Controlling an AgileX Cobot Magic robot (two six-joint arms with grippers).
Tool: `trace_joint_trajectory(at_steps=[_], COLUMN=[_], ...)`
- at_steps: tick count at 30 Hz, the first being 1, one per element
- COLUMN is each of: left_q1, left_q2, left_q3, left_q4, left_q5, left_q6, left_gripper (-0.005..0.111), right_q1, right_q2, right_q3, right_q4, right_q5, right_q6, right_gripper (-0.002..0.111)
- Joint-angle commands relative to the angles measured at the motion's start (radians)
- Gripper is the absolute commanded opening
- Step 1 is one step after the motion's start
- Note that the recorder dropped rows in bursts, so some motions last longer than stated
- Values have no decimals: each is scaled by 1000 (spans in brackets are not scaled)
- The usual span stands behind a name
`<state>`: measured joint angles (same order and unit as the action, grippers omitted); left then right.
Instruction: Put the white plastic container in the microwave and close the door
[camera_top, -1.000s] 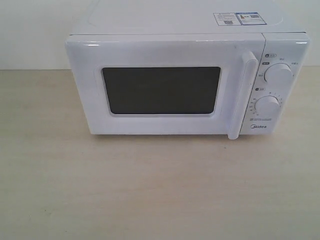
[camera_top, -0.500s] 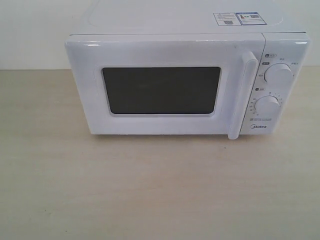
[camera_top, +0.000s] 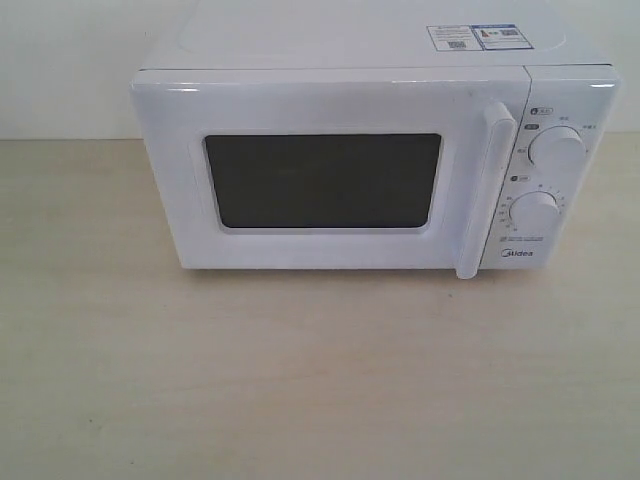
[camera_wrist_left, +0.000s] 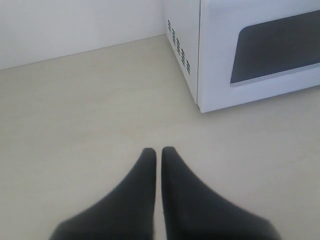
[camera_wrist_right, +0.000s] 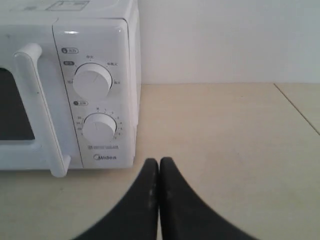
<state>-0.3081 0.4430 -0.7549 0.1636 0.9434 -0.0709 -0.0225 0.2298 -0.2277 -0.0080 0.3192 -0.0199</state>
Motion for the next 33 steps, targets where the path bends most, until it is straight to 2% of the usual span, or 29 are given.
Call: trace_joint_trajectory(at_steps=[1, 8, 11, 15, 21, 33], left_q1=[-4, -4, -4, -4, -4, -4], left_q2=[-6, -6, -9, -9, -9, -9], left_q3=[5, 5, 5, 5, 5, 5], left_q4=[7, 7, 8, 8, 8, 8], left_q5=[-5, -5, -7, -7, -9, -9], left_q6=[-12, -12, -12, -12, -12, -12], left_gripper=[4, 4, 4, 4, 4, 4], right_q1=[-4, 22, 65, 65, 65, 65], right_q2=[-90, -230, -230, -230, -230, -230], right_q3=[-2, 34, 147, 228, 228, 228], right_q4=[-8, -6, -1, 8, 2, 8], right_q5=[83, 92, 16, -106, 33, 31], right_q6=[-16, -16, 11, 20, 43, 43], right_gripper=[0, 0, 0, 0, 0, 0])
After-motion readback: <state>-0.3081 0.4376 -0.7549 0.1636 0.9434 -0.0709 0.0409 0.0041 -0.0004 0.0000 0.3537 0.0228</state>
